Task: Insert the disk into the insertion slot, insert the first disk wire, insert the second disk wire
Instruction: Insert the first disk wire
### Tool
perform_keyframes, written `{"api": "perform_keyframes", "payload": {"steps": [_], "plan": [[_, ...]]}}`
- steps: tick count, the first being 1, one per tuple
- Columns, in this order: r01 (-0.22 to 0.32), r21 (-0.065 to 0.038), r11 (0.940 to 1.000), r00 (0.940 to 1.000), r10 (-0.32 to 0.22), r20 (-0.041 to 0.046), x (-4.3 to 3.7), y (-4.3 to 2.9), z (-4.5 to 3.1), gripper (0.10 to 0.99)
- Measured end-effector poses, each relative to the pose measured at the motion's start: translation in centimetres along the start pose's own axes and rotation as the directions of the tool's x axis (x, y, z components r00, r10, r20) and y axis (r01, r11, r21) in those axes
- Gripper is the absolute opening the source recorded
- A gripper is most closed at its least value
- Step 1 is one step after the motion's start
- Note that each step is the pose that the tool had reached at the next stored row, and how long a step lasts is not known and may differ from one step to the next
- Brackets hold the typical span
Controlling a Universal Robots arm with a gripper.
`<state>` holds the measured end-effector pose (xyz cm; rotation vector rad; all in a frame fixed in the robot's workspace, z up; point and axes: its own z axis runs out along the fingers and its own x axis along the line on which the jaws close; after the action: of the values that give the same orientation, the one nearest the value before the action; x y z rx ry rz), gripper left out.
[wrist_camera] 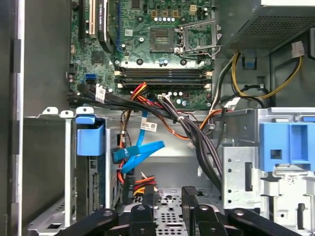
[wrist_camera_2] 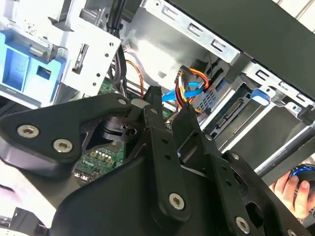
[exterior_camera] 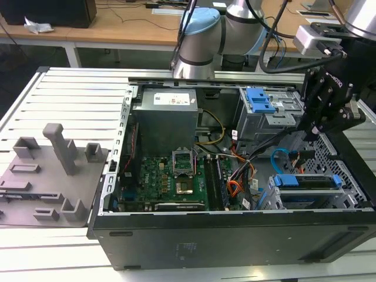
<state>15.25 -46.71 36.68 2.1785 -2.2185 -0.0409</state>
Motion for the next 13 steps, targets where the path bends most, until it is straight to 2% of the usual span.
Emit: {"api": "perform_keyframes", "payload": {"steps": [4, 5, 6, 9, 13], "plan": [[0.000, 0.000, 1.0000, 1.0000, 0.000, -0.0002, -0.03, -0.01, 0.31, 0.361], [0.000, 0.000, 1.0000, 1.0000, 0.000, -0.0095, -0.04, -0.01, 0.43, 0.361], [-0.001, 0.000, 1.0000, 0.9999, 0.001, -0.0133, -0.01, 0.04, 0.44, 0.361], [0.000, 0.002, 1.0000, 0.9999, 0.001, -0.0134, 0.35, 0.51, 0.46, 0.361], [0.000, 0.003, 1.0000, 0.9999, 0.000, -0.0142, 1.16, 0.61, 0.47, 0.361]]}}
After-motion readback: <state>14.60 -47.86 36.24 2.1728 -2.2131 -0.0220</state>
